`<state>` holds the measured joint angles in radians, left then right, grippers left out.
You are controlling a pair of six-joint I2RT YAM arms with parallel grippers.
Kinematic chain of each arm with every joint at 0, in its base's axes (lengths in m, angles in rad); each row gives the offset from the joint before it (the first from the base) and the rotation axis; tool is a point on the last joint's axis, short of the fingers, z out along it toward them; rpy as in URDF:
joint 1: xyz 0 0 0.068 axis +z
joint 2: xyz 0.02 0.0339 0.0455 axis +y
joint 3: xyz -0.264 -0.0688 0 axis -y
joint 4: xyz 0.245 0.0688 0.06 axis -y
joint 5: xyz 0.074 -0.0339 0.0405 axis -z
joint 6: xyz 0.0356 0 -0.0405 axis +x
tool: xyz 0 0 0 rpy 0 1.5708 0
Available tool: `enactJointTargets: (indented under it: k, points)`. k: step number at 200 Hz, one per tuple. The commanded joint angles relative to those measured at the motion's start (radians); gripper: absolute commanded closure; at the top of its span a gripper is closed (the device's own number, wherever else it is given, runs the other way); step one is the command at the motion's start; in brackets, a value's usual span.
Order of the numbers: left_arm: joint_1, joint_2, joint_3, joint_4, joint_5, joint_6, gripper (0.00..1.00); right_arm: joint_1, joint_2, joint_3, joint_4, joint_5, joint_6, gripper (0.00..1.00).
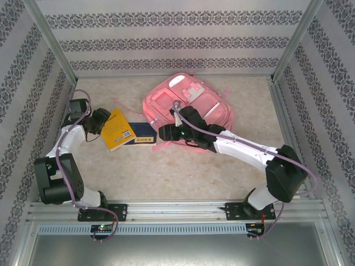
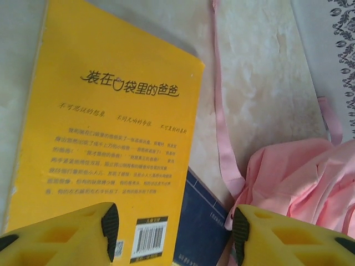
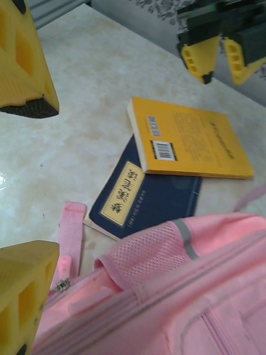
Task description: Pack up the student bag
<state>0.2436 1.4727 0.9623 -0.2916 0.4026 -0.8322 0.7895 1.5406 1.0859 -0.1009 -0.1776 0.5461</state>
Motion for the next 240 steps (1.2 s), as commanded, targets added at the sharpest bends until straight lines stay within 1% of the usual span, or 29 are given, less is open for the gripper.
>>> enactJointTargets:
  k: [1, 28, 42, 53, 63, 73, 95, 137, 163, 181, 194, 210, 221, 240]
  points:
    - [-0.008, 0.11, 0.055, 0.074, 0.03, -0.017, 0.47, 0.01, 0.018, 0.029, 0.004, -0.025, -0.005, 0.4]
    - [-0.016, 0.243, 0.092, 0.058, 0.02, -0.048, 0.48, 0.01, -0.001, -0.006, 0.004, -0.023, 0.0, 0.4]
    - [-0.034, 0.274, 0.078, 0.05, 0.013, -0.072, 0.47, 0.011, -0.019, -0.027, -0.004, -0.014, -0.007, 0.4]
    - [-0.065, 0.27, 0.059, 0.029, -0.021, -0.074, 0.47, 0.01, -0.027, -0.037, -0.016, -0.004, -0.016, 0.4]
    - [-0.091, 0.252, 0.031, 0.015, -0.047, -0.077, 0.47, 0.008, -0.032, -0.047, -0.021, 0.004, -0.022, 0.4]
    - [-0.112, 0.239, 0.013, -0.043, -0.084, -0.096, 0.47, 0.006, -0.036, -0.056, -0.023, 0.008, -0.02, 0.4]
    - [-0.156, 0.186, -0.068, -0.11, -0.133, -0.126, 0.5, 0.002, -0.033, -0.057, -0.026, 0.006, -0.011, 0.39]
    - [-0.205, 0.035, -0.3, -0.121, -0.131, -0.135, 0.55, -0.003, -0.005, -0.022, -0.056, 0.0, -0.018, 0.38]
    - [-0.303, -0.049, -0.402, -0.124, -0.112, -0.135, 0.57, -0.011, 0.022, 0.0, -0.072, -0.017, -0.023, 0.37]
    - [-0.402, -0.094, -0.46, -0.12, -0.104, -0.139, 0.59, -0.015, 0.047, 0.021, -0.091, -0.047, -0.031, 0.37]
    - [-0.465, -0.093, -0.473, -0.137, -0.079, -0.121, 0.61, -0.017, 0.076, 0.039, -0.1, -0.098, -0.045, 0.37]
    - [-0.508, -0.089, -0.457, -0.198, -0.054, -0.068, 0.64, -0.021, 0.126, 0.071, -0.13, -0.158, -0.048, 0.37]
    - [-0.526, -0.12, -0.453, -0.231, -0.044, -0.04, 0.66, -0.022, 0.159, 0.09, -0.148, -0.191, -0.057, 0.37]
    - [-0.534, -0.214, -0.437, -0.307, -0.045, -0.006, 0.67, -0.024, 0.217, 0.116, -0.164, -0.24, -0.071, 0.37]
